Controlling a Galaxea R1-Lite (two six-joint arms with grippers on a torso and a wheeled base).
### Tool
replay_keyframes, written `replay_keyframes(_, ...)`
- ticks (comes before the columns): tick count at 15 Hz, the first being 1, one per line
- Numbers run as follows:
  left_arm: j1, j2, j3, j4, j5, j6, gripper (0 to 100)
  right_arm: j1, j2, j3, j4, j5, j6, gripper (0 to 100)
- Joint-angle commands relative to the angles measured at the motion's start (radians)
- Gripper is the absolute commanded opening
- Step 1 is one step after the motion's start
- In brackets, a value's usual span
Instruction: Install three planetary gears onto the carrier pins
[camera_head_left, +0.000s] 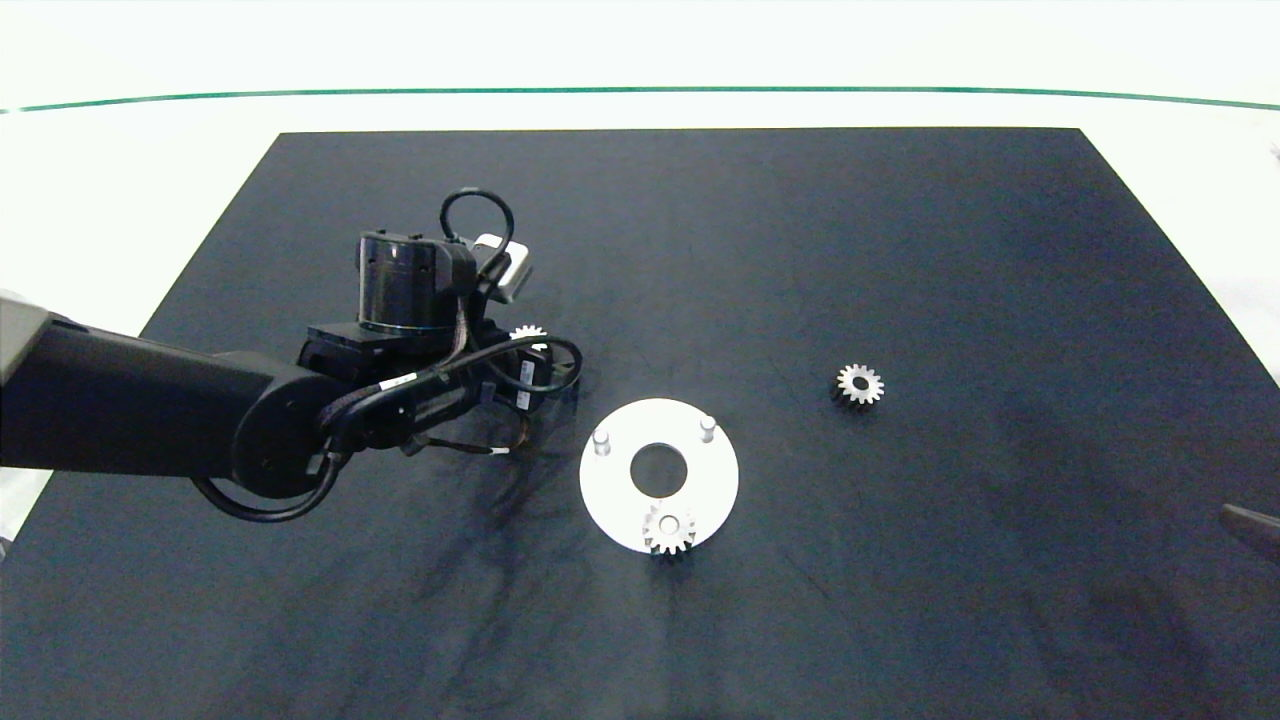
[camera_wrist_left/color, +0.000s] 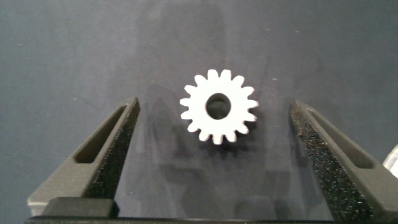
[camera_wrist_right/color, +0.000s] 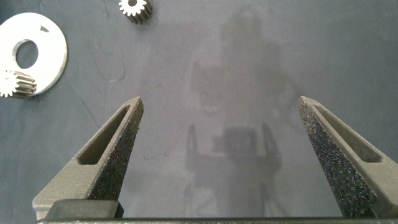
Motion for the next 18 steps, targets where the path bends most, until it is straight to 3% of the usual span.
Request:
replay_keyframes(1,-0.002,0.000,-0.002,-0.001,0.002,0.001,92,0.000,0.001,-0.001,0.001,0.001,0.000,100)
replay_keyframes(18,-0.011,0.013,0.002,-0.002,0.002,0.001,57,0.002,0.003,-0.001,0.000,0.001,0.000,100)
